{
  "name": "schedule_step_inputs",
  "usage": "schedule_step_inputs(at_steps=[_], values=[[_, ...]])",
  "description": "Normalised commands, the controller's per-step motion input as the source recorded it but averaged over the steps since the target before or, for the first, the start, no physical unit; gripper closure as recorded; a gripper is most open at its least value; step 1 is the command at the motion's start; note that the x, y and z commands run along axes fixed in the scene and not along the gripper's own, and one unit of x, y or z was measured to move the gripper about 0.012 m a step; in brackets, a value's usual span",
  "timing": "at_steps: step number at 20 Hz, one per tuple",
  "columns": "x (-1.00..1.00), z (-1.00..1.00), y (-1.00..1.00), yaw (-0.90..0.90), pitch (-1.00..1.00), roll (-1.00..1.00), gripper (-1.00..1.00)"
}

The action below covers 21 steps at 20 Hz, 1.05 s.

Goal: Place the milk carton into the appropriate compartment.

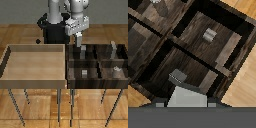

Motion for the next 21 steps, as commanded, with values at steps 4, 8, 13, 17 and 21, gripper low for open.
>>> schedule_step_inputs(at_steps=[4, 8, 13, 17, 21], values=[[0.0, -1.0, 0.0, 0.0, 0.0, 0.0, 1.0], [0.0, -1.0, 0.0, 0.0, 0.0, 0.0, 1.0], [0.0, -0.4, 0.0, 0.0, 0.0, 0.0, 1.0], [0.0, 0.0, 0.0, 0.0, 0.0, 0.0, 1.0], [0.0, 0.0, 0.0, 0.0, 0.0, 0.0, 1.0]])
